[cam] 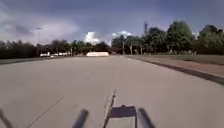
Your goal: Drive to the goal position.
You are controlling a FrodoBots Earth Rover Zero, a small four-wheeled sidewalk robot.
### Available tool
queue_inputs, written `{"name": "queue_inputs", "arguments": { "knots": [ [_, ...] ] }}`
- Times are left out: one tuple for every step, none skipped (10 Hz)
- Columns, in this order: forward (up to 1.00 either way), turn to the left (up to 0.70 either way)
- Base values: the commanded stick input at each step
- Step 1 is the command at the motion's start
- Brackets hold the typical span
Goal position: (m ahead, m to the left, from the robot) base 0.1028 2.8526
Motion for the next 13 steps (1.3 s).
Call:
{"name": "queue_inputs", "arguments": {
  "knots": [
    [1.00,-0.02],
    [1.00,-0.02],
    [1.00,0.06],
    [1.00,0.27],
    [1.00,0.38],
    [1.00,0.38],
    [1.00,0.38],
    [1.00,0.38],
    [1.00,0.38],
    [1.00,0.38],
    [1.00,0.38],
    [1.00,0.38],
    [1.00,0.38]
  ]
}}
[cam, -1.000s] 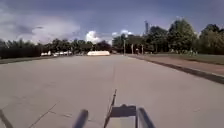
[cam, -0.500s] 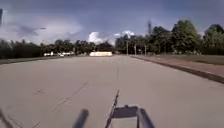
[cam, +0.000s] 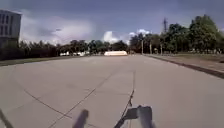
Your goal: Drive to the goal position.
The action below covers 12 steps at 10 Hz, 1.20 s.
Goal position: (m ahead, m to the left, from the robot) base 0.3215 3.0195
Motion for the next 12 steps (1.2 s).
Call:
{"name": "queue_inputs", "arguments": {
  "knots": [
    [1.00,0.38],
    [1.00,0.38],
    [1.00,0.38],
    [1.00,0.38],
    [1.00,0.38],
    [1.00,0.38],
    [1.00,0.38],
    [1.00,0.38],
    [1.00,0.38],
    [1.00,0.38],
    [1.00,0.38],
    [1.00,0.38]
  ]
}}
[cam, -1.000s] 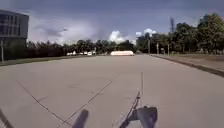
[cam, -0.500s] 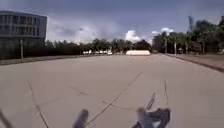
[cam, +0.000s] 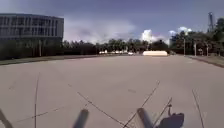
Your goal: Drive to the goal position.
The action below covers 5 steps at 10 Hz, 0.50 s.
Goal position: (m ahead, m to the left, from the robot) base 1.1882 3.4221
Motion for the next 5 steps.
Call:
{"name": "queue_inputs", "arguments": {
  "knots": [
    [1.00,0.38],
    [1.00,0.38],
    [1.00,0.38],
    [1.00,0.38],
    [1.00,0.38]
  ]
}}
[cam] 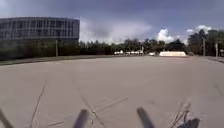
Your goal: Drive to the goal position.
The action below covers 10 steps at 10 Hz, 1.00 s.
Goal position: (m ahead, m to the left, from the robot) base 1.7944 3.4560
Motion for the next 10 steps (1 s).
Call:
{"name": "queue_inputs", "arguments": {
  "knots": [
    [1.00,0.38],
    [1.00,0.38],
    [1.00,0.38],
    [1.00,0.38],
    [1.00,0.38],
    [1.00,0.38],
    [1.00,0.38],
    [1.00,0.38],
    [1.00,0.38],
    [1.00,0.38]
  ]
}}
